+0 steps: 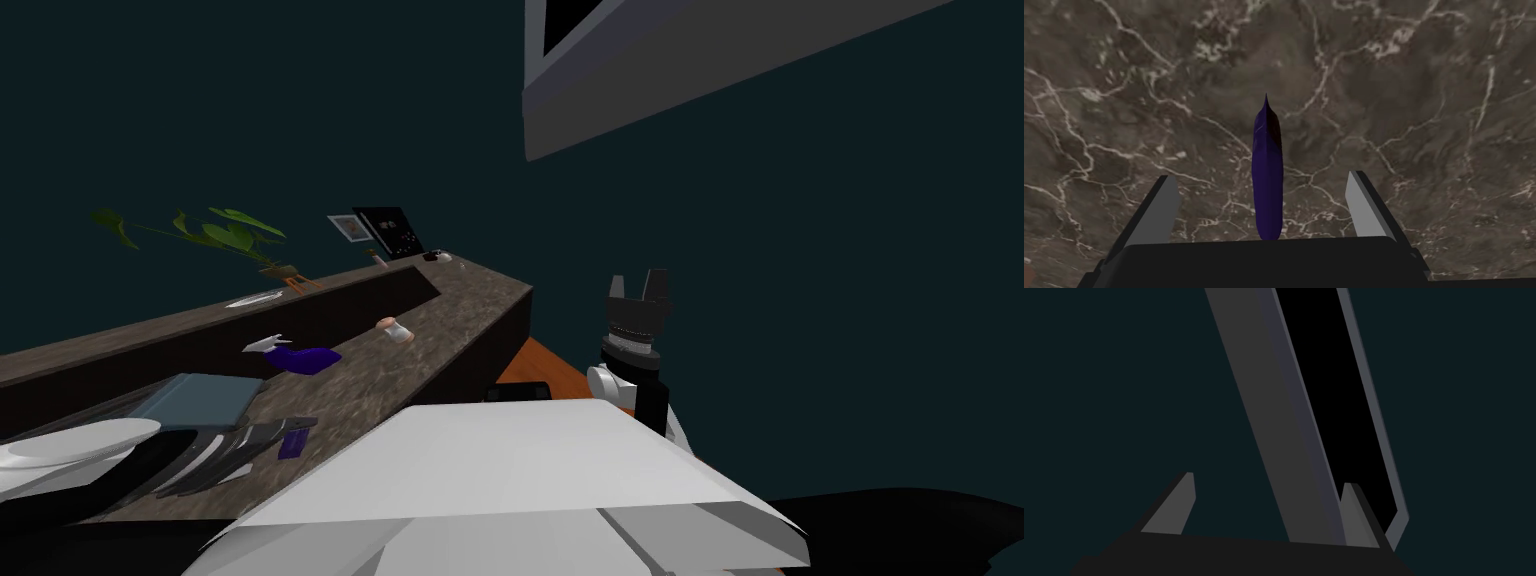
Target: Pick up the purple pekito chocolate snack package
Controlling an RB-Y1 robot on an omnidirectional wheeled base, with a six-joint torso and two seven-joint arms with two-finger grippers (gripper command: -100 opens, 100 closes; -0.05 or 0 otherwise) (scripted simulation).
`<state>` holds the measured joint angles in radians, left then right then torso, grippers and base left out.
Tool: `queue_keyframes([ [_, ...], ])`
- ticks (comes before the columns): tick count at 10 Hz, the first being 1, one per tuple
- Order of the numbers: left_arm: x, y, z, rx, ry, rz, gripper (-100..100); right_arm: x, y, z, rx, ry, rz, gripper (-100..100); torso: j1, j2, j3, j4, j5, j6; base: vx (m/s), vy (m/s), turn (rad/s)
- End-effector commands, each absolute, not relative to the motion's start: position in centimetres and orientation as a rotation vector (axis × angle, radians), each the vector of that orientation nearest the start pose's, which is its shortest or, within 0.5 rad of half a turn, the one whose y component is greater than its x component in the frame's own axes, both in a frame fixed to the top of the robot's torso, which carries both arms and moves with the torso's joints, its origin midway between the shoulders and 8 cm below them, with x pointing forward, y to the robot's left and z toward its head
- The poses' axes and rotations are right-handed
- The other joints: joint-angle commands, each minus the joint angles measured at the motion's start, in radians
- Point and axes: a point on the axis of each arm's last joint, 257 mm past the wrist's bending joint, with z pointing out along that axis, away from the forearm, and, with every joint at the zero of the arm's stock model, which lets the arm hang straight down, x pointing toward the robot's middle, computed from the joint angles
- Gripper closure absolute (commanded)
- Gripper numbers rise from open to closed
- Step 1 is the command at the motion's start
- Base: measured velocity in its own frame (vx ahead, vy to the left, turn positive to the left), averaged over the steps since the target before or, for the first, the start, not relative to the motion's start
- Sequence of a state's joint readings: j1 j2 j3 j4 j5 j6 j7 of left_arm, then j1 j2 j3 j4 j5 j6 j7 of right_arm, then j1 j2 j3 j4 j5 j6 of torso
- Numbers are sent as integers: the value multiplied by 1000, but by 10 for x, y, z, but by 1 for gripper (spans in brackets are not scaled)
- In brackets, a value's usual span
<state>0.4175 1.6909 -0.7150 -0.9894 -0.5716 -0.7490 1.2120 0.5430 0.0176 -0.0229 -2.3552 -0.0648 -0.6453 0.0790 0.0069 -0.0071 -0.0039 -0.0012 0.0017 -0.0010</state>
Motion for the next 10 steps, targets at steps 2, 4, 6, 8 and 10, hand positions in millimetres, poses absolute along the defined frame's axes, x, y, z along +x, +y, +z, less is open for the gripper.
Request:
queue_keyframes([
  [2, 78, 713, -316, -1222, 2785, 52, 0, 295, -292, 69, 532, 448, 1261, 0, -5, 4, 2, 1, 0, -2, 8, 17, -35],
  [4, 65, 711, -334, -1229, 2782, 51, -100, 295, -292, 69, 532, 448, 1261, 0, -8, 7, 4, 2, -1, -2, 0, 0, 0],
  [6, 66, 710, -335, -1230, 2781, 51, -100, 295, -292, 69, 532, 448, 1261, 0, -8, 8, 5, 2, -1, -2, 0, 0, 0],
  [8, 65, 710, -336, -1229, 2781, 51, 100, 295, -292, 69, 532, 448, 1261, 0, -9, 8, 4, 2, -2, -2, 0, 0, 0],
  [10, 65, 710, -336, -1231, 2780, 51, 100, 295, -292, 69, 532, 448, 1261, 0, -8, 8, 5, 2, -1, -2, 0, 0, 0],
])
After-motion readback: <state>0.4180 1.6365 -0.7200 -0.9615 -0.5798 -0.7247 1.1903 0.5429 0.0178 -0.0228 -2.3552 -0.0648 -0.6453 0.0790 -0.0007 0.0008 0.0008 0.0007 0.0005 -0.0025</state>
